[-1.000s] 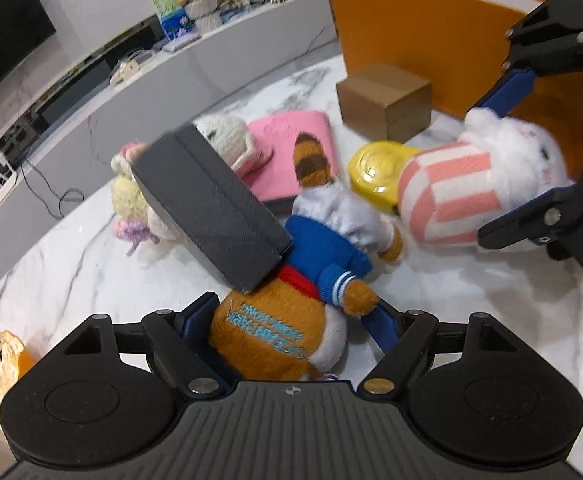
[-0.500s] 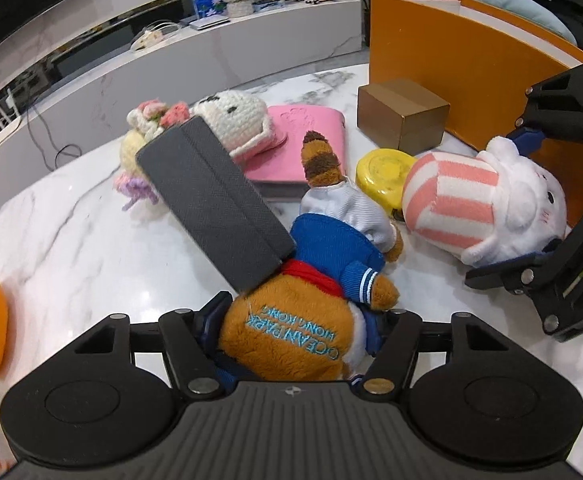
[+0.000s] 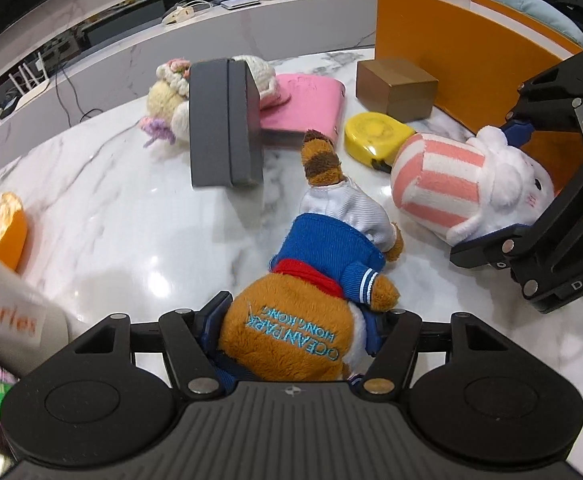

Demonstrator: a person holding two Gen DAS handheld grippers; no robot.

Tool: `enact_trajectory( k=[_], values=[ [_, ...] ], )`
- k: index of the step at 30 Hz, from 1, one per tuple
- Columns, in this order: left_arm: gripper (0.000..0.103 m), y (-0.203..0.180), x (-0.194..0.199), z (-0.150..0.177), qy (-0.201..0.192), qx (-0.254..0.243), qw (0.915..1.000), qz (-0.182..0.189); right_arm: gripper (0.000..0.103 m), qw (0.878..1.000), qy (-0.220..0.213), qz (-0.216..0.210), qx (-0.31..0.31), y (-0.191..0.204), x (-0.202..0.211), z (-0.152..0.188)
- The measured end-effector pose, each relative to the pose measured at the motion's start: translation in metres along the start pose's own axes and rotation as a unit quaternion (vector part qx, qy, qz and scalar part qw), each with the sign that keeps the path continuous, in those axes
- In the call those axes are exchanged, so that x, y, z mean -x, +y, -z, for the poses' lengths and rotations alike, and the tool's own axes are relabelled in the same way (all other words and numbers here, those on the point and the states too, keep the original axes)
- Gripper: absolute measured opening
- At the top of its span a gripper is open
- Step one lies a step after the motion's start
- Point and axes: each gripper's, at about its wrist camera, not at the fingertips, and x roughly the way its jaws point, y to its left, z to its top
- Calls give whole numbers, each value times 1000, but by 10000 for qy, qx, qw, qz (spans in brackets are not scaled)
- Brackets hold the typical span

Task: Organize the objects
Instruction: 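Grasp the orange bear plush with the left tool while the right tool grasps the white striped-hat plush, then lift both plush toys and carry them over the orange box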

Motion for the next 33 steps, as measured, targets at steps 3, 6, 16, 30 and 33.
enact_trajectory(
  k=[3, 6, 16, 30, 33],
  values=[
    [74, -5, 7, 8, 27, 115, 9999, -20, 79, 10000, 24, -87, 39, 5, 5, 6],
    [74, -10, 11, 12, 55, 214, 9997, -49, 78, 9999, 37, -146, 47, 8, 8, 10],
    [73, -23, 23, 18, 130, 322, 9994, 24, 77, 9996, -139, -209, -99, 4, 27, 16],
    [72, -38, 43, 11, 44, 281, 9996, -28, 77, 9987, -419, -220, -171, -3, 53, 22],
    [72, -43, 47, 8, -19, 266, 9996, -28, 77, 9983, -493, -216, -209, -6, 60, 24]
  ],
)
